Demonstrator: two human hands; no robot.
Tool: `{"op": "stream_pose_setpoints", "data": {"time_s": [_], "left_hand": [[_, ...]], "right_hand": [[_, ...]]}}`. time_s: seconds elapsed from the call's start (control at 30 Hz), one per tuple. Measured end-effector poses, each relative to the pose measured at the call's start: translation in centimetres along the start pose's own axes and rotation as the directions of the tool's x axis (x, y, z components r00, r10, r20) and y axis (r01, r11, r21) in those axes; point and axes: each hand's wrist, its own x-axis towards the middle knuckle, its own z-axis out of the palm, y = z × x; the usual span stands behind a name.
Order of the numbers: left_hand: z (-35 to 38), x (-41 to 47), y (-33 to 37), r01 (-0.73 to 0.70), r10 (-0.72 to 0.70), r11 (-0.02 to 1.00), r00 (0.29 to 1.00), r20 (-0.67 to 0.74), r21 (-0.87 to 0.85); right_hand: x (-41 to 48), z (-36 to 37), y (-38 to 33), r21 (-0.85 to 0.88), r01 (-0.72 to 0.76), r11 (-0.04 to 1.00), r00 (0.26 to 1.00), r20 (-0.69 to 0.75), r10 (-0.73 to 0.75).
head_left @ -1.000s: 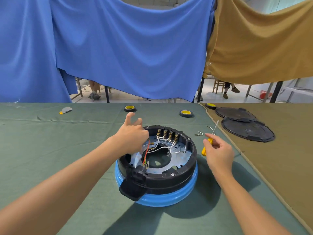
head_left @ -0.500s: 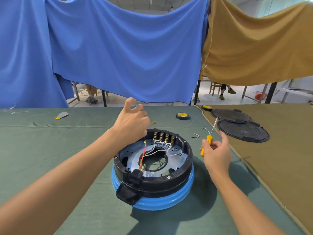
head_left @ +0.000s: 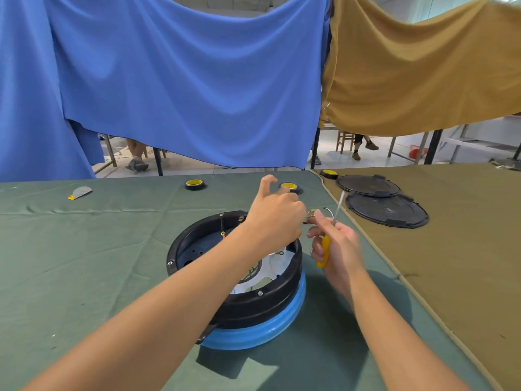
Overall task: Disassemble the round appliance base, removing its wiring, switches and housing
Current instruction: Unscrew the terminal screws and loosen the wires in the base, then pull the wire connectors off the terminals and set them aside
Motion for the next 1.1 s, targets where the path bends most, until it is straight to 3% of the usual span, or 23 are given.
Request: {"op": "stream_pose_setpoints", "data": {"time_s": [0.17,0.37,0.5,0.57,0.63,0.87,1.0,1.1], "left_hand": [[0.7,1.0,1.0,-0.011,0.011,1.0,0.999,0.032,0.014],[1.7,2.1,1.3,-0.027,0.028,0.999,0.999,0.028,-0.032],[2.6,1.8,-0.1,-0.021,0.021,0.985,1.0,0.0,-0.173],[3.1,1.5,-0.9,-0.006,0.017,0.979,0.998,0.055,-0.202],[3.5,1.3,-1.7,0.036,-0.002,0.971,0.99,0.144,-0.236],[4.2,0.8,-5.6,0.18,-0.114,0.961,0.949,0.295,-0.208],[4.9,-0.6,-8.8,0.324,-0.154,0.868,0.897,0.415,-0.377],[5.4,-1.4,-9.6,0.309,-0.114,0.827,0.91,0.4,-0.469]], "right_hand": [[0.3,-0.3,-0.4,0.067,-0.023,0.998,0.998,-0.05,0.026],[0.4,-0.7,-0.4,0.011,0.005,1.0,0.985,-0.175,-0.003],[1.5,-2.1,-0.3,-0.217,0.032,0.976,0.903,-0.412,-0.121],[2.0,-2.8,-0.1,-0.258,0.022,0.966,0.882,-0.45,-0.141],[2.2,-2.9,0.3,-0.261,-0.004,0.965,0.893,-0.435,-0.114],[2.5,-2.3,1.3,-0.573,-0.057,0.817,0.942,-0.303,-0.147],[4.0,-0.9,1.3,-0.658,-0.078,0.749,0.975,-0.208,-0.081],[6.4,1.2,1.3,-0.711,-0.067,0.7,0.988,-0.143,-0.051]]}}
